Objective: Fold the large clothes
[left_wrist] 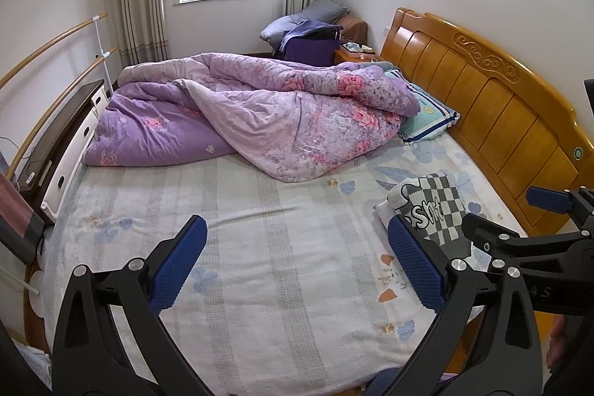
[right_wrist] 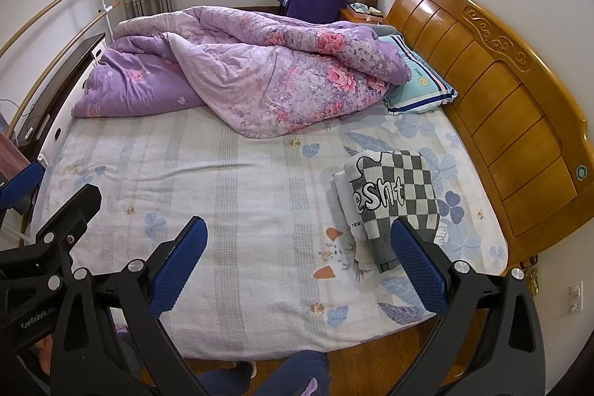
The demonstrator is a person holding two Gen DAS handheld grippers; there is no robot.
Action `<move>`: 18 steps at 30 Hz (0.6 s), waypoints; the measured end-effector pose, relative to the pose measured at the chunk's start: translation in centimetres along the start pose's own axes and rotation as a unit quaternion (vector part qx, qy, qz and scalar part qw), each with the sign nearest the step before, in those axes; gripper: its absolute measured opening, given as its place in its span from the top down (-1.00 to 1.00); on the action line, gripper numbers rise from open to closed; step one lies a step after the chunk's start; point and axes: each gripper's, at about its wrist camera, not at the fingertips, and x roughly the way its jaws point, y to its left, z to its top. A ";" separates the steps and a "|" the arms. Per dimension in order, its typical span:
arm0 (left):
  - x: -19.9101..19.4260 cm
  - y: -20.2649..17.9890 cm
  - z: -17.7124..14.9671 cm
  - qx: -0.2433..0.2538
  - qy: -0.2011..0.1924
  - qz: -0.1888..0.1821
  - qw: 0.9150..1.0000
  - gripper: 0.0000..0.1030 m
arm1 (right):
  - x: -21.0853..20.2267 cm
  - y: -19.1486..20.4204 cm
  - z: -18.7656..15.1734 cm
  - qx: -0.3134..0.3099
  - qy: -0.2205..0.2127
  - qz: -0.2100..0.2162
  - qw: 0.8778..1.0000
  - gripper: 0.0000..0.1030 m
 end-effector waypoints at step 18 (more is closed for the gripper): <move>0.0 0.0 0.1 0.001 0.001 0.000 1.000 -0.90 | 0.2 0.1 0.3 -0.002 0.002 0.001 1.000 -0.85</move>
